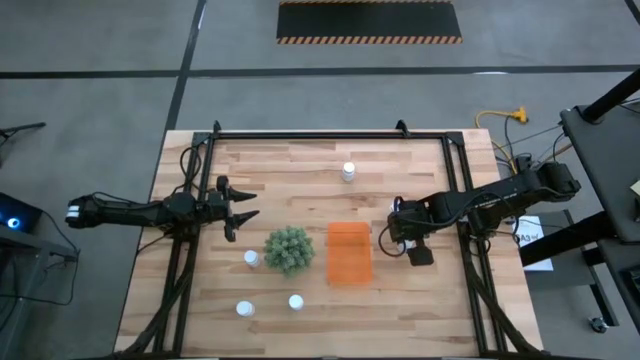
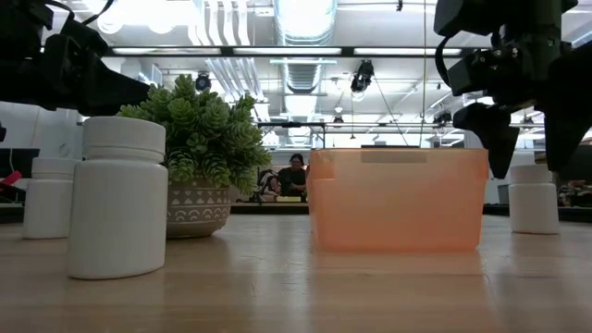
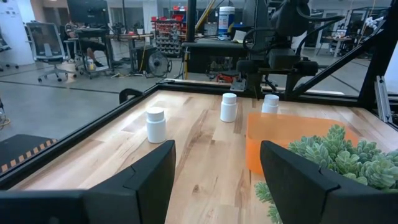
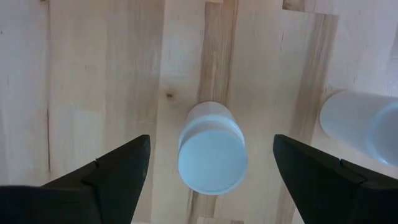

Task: Pick and place pill bottles into a basket
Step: Put the white medicine bottle into the orange bin

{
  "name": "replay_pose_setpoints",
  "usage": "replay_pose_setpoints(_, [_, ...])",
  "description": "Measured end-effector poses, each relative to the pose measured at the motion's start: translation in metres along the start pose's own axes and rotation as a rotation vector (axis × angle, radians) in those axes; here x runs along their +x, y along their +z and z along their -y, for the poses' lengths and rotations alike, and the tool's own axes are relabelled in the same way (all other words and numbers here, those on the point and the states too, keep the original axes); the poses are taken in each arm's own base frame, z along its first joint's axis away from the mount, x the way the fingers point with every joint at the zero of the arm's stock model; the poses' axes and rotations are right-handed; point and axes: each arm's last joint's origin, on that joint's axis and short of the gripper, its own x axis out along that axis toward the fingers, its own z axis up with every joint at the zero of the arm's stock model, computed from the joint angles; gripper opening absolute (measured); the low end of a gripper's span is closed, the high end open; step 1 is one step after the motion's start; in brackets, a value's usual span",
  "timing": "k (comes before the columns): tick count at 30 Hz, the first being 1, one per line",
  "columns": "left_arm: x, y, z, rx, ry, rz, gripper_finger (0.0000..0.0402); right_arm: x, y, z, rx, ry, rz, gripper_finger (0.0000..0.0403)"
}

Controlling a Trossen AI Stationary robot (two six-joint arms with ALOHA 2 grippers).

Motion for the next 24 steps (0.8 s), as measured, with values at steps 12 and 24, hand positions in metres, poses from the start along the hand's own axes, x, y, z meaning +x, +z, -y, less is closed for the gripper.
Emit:
replay_pose_setpoints(12, [0.0000, 0.0000, 0.0000, 0.000, 0.000, 0.000, 0.0218, 0.0014, -0.0008, 0.0009, 0.002, -0.023, -0.001, 0.0327])
replay_pose_setpoints(24, [0.0000, 0.0000, 0.0000, 0.000, 0.000, 0.000, 0.0218, 0.0049, -0.0037, 0.0013, 0.007, -0.023, -0.016, 0.0327])
